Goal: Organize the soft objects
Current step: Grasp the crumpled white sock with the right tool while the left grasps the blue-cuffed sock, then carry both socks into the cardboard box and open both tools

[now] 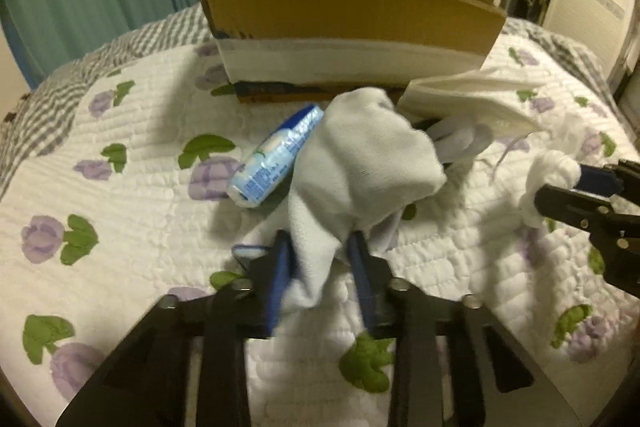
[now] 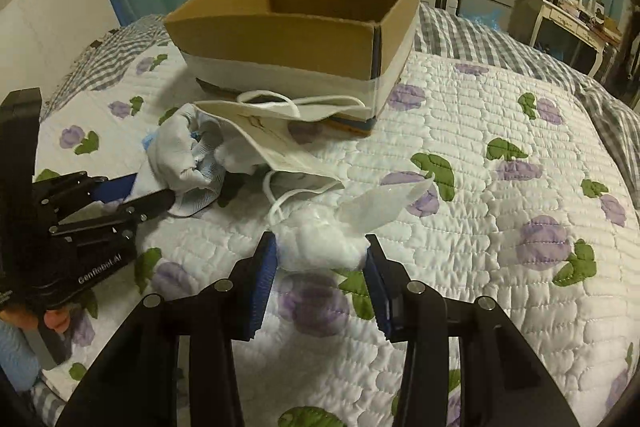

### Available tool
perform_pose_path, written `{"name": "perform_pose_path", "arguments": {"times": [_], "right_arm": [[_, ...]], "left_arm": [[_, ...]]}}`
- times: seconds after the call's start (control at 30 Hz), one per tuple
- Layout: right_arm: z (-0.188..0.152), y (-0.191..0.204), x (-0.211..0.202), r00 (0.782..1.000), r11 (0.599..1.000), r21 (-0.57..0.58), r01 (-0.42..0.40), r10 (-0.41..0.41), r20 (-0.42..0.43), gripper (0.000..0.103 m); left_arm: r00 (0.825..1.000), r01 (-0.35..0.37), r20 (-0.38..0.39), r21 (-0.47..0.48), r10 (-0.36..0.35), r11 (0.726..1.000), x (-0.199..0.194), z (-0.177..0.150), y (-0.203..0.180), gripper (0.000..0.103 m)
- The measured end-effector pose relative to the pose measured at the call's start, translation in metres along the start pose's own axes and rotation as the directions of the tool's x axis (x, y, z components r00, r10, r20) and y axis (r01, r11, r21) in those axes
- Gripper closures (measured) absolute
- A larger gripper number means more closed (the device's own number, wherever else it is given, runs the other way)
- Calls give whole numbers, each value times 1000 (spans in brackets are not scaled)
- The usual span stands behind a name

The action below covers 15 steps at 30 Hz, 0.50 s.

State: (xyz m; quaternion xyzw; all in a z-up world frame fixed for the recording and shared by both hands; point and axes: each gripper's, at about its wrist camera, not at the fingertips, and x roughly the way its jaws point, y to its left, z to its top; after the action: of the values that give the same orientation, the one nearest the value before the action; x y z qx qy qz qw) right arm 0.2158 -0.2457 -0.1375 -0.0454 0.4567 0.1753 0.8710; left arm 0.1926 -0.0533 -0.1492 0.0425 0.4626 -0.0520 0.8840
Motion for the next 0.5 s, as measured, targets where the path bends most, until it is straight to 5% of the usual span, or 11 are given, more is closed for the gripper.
{"name": "perform_pose_path", "arguments": {"times": [0.03, 0.5], "right_arm": [[0, 1, -4, 1000, 1000, 0, 2, -2, 7, 60], [3, 17, -60, 994, 1000, -19, 15, -13, 105, 60]], "left_arm": [[1000, 0, 5, -2, 0, 1000, -4, 0, 1, 100], [994, 6, 109, 35, -10, 999, -72, 0, -1, 99]]}}
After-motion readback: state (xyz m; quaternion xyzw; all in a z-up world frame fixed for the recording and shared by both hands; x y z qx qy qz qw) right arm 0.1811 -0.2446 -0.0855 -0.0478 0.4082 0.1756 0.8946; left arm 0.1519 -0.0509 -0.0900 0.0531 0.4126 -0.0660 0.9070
